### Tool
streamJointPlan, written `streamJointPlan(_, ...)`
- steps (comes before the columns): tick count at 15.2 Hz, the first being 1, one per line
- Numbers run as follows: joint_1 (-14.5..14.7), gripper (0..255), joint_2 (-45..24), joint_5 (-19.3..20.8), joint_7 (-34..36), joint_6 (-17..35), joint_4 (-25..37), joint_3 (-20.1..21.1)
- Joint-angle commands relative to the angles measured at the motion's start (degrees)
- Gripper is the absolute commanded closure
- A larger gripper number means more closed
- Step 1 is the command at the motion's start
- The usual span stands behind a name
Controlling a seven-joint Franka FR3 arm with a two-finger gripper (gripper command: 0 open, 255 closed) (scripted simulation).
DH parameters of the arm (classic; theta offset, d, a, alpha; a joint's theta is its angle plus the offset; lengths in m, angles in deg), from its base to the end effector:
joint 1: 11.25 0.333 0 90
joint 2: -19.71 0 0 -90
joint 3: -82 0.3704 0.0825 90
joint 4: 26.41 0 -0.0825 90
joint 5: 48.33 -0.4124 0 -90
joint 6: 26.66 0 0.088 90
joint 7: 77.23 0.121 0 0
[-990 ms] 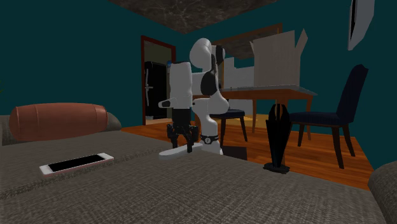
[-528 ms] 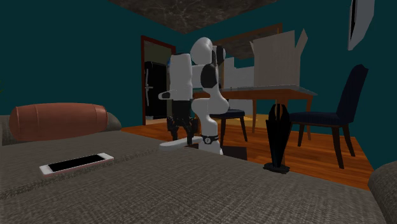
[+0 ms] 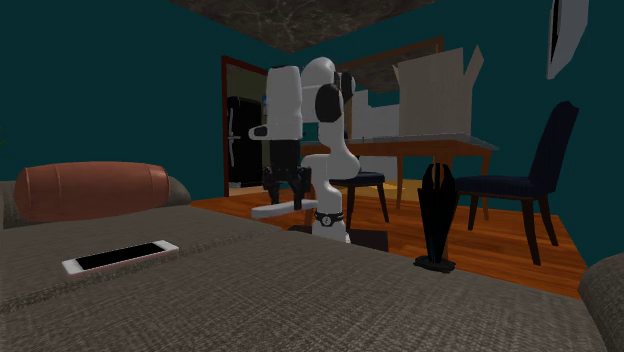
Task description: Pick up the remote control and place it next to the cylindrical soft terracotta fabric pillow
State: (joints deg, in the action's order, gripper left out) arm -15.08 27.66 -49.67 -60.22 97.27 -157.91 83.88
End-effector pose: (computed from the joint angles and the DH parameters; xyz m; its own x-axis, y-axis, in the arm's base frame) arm 0.5083 -0.0158 0.4316 0.9413 -0.3375 0.0018 -0.3374 -0.9412 -0.0162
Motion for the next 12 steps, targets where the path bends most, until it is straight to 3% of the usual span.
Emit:
streamJointPlan(1,0.0,255,0.6,0.0,0.0,-1.6,1.0,0.0)
streamJointPlan(12,0.0,255,3.4,0.0,0.1,-10.2,6.8,-0.1)
